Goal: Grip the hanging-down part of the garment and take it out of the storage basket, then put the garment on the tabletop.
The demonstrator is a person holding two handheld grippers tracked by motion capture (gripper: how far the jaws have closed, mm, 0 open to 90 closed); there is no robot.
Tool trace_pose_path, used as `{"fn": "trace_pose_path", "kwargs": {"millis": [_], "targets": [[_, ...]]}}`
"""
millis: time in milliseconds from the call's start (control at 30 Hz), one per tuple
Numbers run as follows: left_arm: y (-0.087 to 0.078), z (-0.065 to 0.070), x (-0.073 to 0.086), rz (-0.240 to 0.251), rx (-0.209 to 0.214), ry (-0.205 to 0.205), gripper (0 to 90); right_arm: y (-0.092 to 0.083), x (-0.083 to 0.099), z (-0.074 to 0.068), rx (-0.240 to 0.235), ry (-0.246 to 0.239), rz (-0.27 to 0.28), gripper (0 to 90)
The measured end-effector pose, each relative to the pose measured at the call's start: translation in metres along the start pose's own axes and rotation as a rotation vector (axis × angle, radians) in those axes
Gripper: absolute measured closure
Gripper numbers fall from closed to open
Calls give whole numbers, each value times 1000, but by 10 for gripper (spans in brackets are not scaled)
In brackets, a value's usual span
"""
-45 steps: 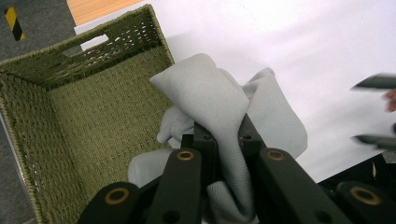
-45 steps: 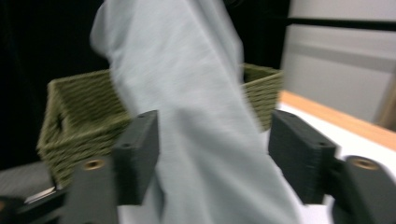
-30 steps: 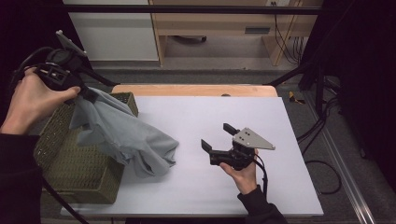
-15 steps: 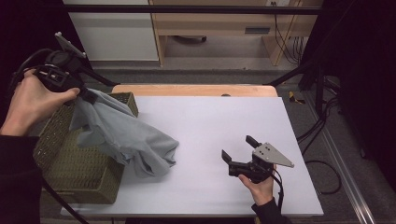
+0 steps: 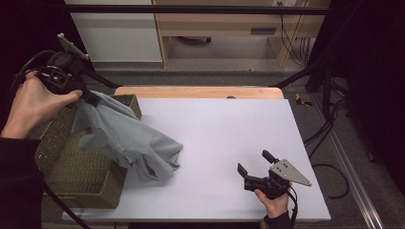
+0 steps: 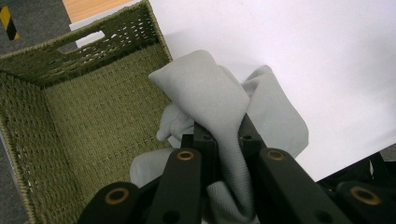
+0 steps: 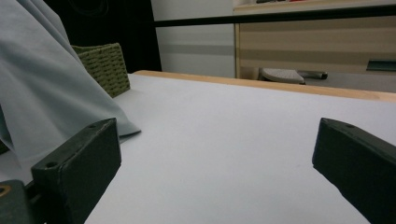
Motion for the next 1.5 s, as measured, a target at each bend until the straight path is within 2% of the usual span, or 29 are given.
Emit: {"fn": "trace_pose_path", "kwargs": {"millis": [133,400,733,800,1033,1267,1500], "targets": [[1,1,-1,1,1,1,825,-3,3,2,7,-8,-6,12],[2,4,-1,3,3,2,825,-5,3,3,19,6,1,15],[4,6,-2,1,15,14,825,-5,5,3,10,0,-7,13],[3,6,-2,4,16,14,825,-4,6,3,9,-12,-8,12],[2,11,-2,20,34,20,825,-4,7,2,2,-8,-14,11],[-1,30,-7,39,53,57,829,-4,7,1,1,-9,-18,12],[-5,68,-16,70,91,127,830,-5,7,2,-6,-3,-18,12]]}}
Point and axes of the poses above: each handheld gripper's, and its own axes: y roughly forward along the jaws, x roughly out of its underside, z roughly to its right, the point moved 2 cm from there along y, roughly forward along the jaws, and after that the axes turned 11 degrees about -y, right-handed, at the moved point
